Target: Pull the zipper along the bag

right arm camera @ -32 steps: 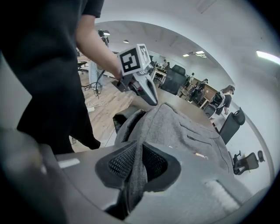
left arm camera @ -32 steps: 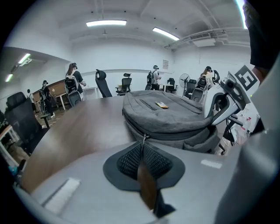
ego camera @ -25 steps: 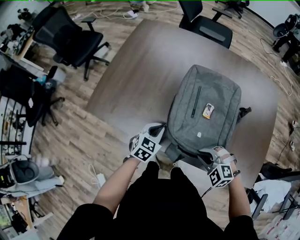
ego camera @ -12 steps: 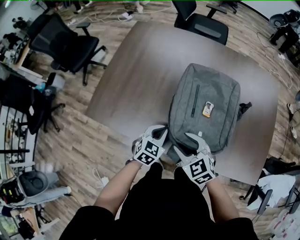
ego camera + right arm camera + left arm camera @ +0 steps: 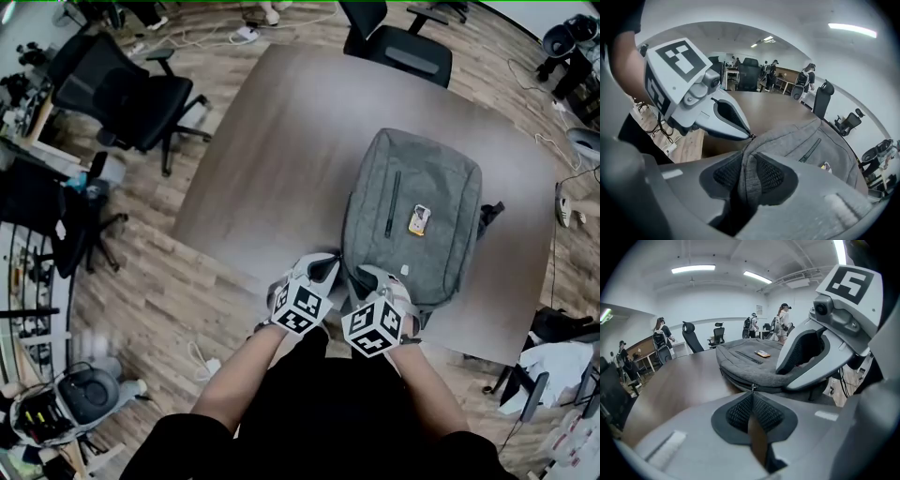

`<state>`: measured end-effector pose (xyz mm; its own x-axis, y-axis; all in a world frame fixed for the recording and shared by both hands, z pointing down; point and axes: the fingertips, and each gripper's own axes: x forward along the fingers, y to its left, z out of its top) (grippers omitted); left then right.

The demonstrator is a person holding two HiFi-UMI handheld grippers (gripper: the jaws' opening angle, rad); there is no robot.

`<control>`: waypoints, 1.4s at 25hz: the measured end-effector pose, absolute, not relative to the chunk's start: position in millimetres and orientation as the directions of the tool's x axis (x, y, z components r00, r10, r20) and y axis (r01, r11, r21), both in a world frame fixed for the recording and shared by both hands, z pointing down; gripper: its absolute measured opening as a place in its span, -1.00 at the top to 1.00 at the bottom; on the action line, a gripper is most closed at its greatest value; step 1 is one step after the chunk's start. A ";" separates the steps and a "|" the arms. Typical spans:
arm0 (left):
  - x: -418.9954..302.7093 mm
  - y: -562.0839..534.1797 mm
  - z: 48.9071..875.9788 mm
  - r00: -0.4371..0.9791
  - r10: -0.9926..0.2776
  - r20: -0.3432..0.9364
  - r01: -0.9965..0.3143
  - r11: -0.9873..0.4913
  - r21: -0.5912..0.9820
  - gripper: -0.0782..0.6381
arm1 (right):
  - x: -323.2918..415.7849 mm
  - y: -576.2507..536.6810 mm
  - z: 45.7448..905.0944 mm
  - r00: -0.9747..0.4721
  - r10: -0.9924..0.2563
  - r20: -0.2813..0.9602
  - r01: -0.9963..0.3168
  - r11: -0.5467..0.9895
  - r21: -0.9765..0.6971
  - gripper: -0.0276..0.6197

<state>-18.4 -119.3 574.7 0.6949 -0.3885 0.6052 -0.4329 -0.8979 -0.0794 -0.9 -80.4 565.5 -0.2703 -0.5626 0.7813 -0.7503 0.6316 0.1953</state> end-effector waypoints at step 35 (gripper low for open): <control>29.2 -239.7 605.0 0.663 -0.378 0.647 -0.412 -0.905 -0.106 0.69 | 13.3 -60.5 574.7 -0.255 -0.584 0.771 -0.713 0.652 0.258 0.68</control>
<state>29.2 -239.7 605.0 0.6626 -0.3777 0.6467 -0.4120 -0.9049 -0.1064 13.3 -60.5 574.7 -0.2553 -0.5836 0.7709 -0.7130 0.6521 0.2576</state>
